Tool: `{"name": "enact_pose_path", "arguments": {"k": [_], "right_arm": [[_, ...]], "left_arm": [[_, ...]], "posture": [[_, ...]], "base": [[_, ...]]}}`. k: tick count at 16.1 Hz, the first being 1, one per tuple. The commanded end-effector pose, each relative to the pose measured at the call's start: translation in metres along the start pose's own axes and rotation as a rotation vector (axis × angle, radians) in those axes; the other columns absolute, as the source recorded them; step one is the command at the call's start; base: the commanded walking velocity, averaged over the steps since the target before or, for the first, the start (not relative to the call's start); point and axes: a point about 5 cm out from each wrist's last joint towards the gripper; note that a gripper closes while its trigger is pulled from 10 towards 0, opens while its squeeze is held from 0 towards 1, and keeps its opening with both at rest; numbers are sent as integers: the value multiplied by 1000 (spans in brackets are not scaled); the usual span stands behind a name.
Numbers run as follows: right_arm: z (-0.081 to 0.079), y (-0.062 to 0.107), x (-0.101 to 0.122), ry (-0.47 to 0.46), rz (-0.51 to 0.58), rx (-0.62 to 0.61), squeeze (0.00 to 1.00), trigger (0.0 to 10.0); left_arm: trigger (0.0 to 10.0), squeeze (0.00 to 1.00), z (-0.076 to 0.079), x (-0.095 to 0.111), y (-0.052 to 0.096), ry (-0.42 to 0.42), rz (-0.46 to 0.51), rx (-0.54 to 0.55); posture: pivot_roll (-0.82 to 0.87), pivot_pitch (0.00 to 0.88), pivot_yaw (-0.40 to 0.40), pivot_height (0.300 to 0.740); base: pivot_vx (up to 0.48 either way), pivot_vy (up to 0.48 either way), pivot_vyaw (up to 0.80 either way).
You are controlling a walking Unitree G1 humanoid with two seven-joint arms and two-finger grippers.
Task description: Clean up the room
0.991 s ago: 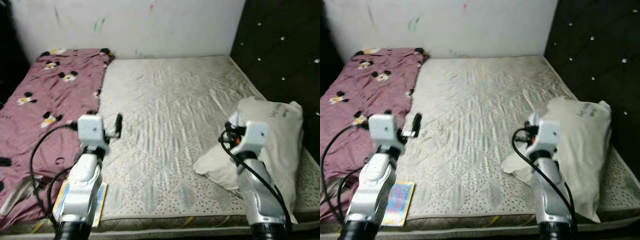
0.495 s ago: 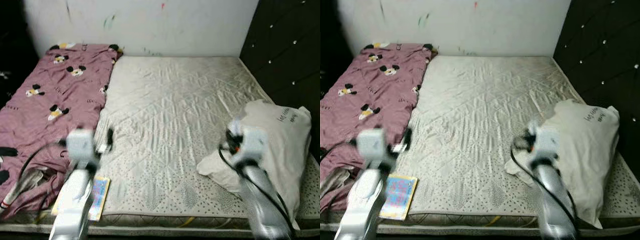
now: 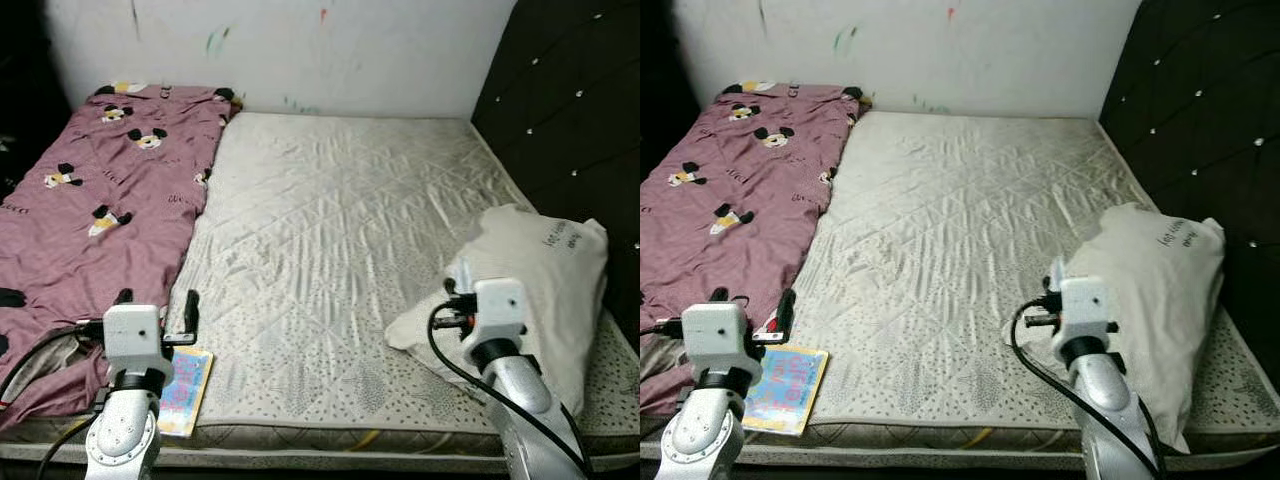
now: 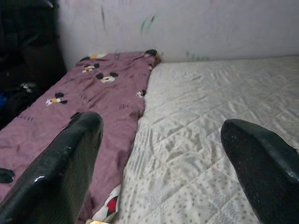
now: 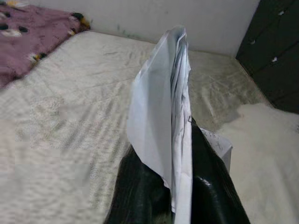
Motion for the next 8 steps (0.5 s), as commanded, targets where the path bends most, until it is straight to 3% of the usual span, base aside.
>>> {"name": "enact_pose_path", "arguments": {"k": [1, 3, 8], "right_arm": [[-2, 1, 3, -33, 8, 18, 0, 10000], [-10, 1, 5, -87, 15, 38, 0, 10000], [-11, -3, 7, -91, 11, 38, 0, 10000]], "left_arm": [[10000, 0, 0, 1, 1, -12, -2, 3], [10000, 0, 6, 1, -2, 12, -6, -12], [10000, 0, 14, 5, -13, 51, 0, -54]], "posture": [[-20, 0, -25, 740], [-23, 0, -22, 740], [-46, 0, -9, 740]], "base": [[0, 0, 0], [0, 0, 0], [0, 0, -800]]}}
Point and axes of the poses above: a point about 5 cm out from each wrist's last joint towards the gripper, its own y axis pointing back from the gripper into the wrist, its own x axis along the axis of the wrist's last joint, z = x × y, and after that the axes turned 9 degrees about y, right-handed
